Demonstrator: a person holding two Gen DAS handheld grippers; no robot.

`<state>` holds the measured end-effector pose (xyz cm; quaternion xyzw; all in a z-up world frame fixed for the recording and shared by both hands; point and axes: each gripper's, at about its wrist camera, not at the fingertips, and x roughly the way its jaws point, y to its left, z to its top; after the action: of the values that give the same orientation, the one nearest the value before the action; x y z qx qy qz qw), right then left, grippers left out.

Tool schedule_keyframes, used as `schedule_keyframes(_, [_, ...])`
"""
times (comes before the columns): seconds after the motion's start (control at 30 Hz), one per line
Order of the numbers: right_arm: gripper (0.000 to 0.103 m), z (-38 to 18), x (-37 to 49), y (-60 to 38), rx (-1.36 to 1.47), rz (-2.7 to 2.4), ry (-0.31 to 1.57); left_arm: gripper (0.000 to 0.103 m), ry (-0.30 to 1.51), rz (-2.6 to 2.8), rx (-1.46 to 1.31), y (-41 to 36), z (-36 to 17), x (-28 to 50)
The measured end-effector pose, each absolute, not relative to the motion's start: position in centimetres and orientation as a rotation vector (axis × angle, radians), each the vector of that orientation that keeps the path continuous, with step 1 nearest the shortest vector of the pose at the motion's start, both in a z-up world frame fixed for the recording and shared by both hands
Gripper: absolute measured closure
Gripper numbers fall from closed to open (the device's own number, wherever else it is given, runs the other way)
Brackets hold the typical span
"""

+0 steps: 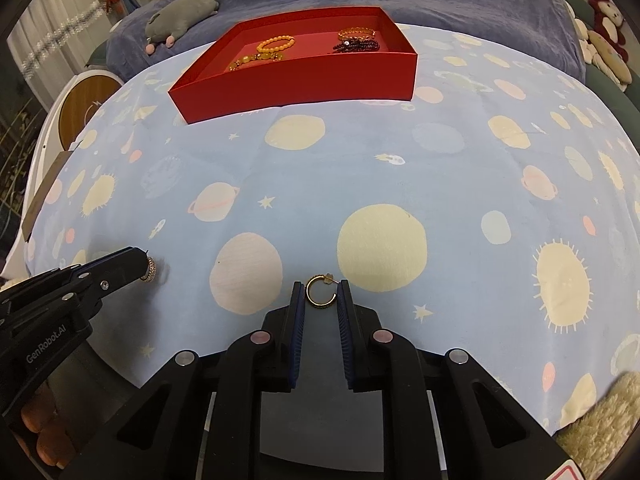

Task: Organize jewelry
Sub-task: 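Carry both earrings over the red box with both tools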

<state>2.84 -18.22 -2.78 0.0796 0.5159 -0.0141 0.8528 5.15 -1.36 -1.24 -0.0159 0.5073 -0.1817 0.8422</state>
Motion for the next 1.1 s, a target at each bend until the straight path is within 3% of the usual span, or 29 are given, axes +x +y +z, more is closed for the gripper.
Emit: schedule_keyframes(1.1, [0.088, 5.5, 11.3, -21.7, 0.211, -0.015, 0.897, 0.098, 0.943, -0.411, -0.04, -4.1, 5.8, 14.3])
